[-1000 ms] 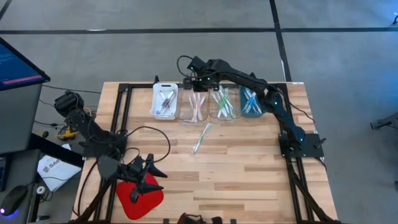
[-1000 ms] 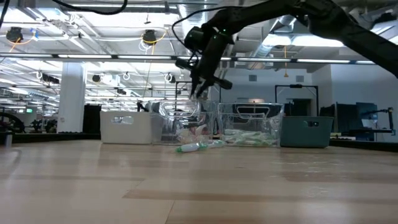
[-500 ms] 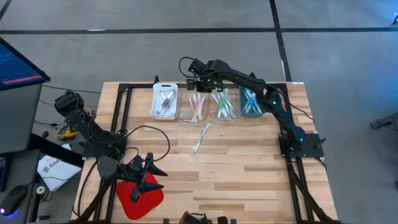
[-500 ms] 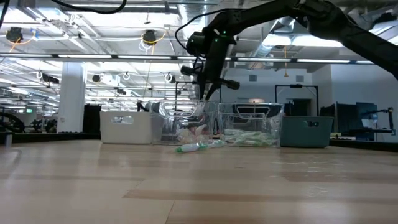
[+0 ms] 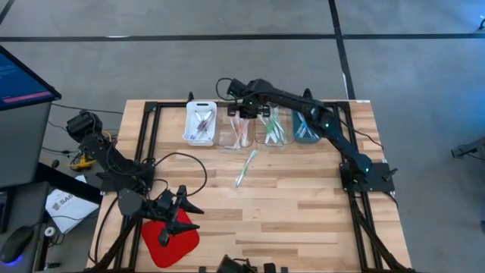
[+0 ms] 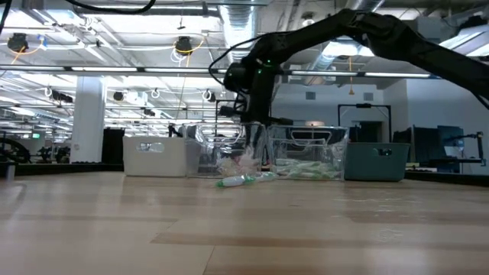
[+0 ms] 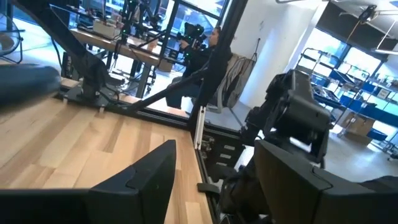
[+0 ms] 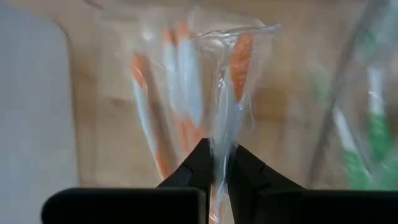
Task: Pick & Place Toothbrushes
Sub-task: Put the orange toothbrush into the left transparent bin, then put the green toothbrush into the right transparent bin
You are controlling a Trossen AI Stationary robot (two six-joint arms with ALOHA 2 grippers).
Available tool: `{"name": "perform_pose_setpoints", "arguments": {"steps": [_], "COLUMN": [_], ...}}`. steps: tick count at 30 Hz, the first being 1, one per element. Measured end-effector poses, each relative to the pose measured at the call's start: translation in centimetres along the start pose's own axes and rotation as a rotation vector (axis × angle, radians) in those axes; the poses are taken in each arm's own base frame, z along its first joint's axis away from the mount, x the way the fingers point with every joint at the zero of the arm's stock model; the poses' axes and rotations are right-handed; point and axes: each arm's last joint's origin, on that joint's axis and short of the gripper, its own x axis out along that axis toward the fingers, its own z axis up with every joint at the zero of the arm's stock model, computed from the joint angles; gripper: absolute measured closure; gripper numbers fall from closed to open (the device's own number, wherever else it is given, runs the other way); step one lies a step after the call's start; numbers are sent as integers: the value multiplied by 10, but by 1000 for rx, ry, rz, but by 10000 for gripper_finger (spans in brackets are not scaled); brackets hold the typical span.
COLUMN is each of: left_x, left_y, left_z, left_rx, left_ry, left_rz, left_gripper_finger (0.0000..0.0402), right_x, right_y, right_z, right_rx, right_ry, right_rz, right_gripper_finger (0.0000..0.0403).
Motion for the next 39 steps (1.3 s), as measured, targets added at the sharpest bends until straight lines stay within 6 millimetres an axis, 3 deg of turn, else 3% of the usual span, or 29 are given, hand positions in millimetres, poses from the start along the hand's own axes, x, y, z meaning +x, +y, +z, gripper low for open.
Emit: {"name": "perform_pose_setpoints", "arguments": {"steps": [7,18,21,26,31,34,39], "left_x": [0,0,0,0,0,0,0], "left_y": [0,0,0,0,0,0,0], "left_z": [0,0,0,0,0,0,0], "left_rx": [1,8,8,45,52,51,50], "left_ry": [0,1,1,1,3,3,2], "left_rz": [0,0,-1,-1,-7,-6,-6], "left_gripper_finger": [194,199,198,199,199,197,201], "right_x": [7,-2,-15,-58,-106,-139,-187], "right_y": [-1,4,3,10,22,26,30], "right_z": [2,5,7,4,-34,-72,-139], "right_rx": [2,-115,-172,-333,-591,-777,-907], "right_ry": [-23,-50,-52,-137,-177,-187,-197], "right_rz": [-20,22,58,174,236,254,326], "right_gripper_finger": [373,252,217,171,156,155,155]}}
